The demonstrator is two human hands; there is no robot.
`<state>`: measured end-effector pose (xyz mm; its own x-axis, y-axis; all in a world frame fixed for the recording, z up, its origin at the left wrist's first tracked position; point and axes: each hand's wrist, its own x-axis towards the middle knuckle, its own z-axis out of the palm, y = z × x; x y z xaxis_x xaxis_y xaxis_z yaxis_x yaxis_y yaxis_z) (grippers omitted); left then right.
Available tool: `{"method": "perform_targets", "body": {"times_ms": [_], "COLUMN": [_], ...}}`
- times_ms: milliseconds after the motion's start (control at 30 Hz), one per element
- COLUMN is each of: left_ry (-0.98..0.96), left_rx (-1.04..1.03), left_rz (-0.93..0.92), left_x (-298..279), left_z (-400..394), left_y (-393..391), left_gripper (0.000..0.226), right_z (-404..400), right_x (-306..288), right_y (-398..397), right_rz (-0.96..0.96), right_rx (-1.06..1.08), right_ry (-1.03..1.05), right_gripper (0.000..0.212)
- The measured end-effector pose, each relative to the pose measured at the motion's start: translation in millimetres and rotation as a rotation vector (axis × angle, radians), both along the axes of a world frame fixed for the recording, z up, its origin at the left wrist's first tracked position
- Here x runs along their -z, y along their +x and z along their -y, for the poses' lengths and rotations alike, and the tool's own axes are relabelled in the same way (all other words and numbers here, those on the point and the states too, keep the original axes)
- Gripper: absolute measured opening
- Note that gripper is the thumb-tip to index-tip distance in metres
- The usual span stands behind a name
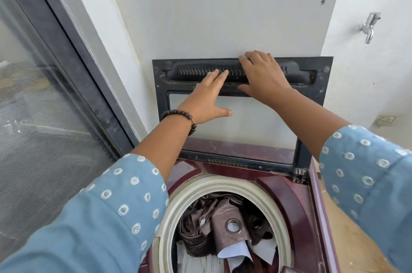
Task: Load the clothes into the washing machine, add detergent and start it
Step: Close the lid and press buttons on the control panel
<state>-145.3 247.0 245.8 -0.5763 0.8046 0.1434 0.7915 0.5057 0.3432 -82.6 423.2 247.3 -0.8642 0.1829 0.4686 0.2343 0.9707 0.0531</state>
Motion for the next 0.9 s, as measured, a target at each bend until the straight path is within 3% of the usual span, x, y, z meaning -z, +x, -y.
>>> {"method": "perform_targets", "body": {"times_ms": [433, 667, 900], "left_ry": [0.063, 0.150, 0.224], "left_rx": [-0.044, -0.097, -0.079], "left_rz": [-0.006, -0.027, -0.139], "left_x": [12.0, 2.6, -7.6], "left_z": [25.6, 67.3, 113.6], "left_y": [22.4, 43.2, 92.1], "left_gripper": [0.101, 0.098, 0.094], "right_z": [9.5, 42.0, 89.1], "right_x": [-6.6, -18.7, -24.7], "right_y": [-2.0, 32.9, 91.4], "right_rz": [-0.103, -0.194, -0.134], "right_rx": [0.086, 0.001, -0.110], "right_ry": [-0.002, 0.015, -0.014], "right_gripper": [0.062, 0.050, 0.050]}}
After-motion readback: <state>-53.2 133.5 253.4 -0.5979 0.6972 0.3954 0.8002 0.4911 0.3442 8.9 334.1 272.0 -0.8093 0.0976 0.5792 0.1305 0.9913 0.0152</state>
